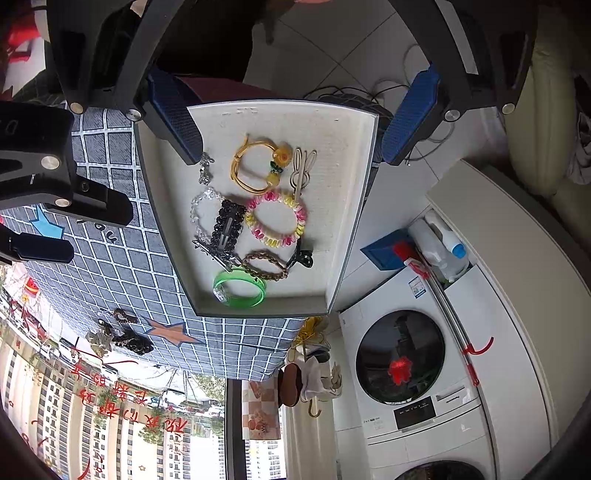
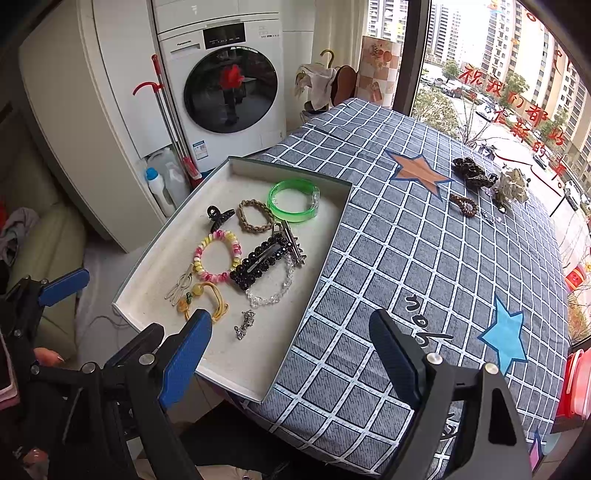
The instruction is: Organize jewelry
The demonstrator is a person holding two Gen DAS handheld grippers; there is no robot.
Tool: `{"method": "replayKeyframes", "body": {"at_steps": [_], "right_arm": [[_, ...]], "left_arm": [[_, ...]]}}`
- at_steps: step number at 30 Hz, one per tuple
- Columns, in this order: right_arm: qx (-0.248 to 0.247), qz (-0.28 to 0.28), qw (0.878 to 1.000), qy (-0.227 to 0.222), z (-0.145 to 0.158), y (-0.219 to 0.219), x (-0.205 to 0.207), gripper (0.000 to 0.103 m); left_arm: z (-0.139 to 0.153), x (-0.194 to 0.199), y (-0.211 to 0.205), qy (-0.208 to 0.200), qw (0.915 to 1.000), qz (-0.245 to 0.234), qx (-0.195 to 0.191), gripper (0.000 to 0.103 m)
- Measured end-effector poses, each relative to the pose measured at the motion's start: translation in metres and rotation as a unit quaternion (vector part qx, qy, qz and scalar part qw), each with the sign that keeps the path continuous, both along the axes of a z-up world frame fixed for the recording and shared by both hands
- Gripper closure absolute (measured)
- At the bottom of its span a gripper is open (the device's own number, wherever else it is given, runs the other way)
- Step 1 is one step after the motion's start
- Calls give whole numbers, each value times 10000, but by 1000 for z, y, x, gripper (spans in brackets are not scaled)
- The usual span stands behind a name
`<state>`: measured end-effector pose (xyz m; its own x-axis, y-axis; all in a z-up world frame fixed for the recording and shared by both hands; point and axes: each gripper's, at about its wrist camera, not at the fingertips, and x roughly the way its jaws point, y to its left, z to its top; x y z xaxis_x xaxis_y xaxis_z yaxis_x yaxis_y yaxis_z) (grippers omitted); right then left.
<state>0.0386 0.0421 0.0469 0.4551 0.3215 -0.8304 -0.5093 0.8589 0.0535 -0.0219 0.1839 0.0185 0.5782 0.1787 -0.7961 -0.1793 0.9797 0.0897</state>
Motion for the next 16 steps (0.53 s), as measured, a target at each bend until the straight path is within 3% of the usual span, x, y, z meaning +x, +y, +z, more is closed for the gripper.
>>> {"method": "replayKeyframes", "body": {"at_steps": [16], "right_arm": [[-36,30,10000,17,-1,3,1,14]], "left_arm": [[-4,0,3,30,10000,34,-20,1]]}}
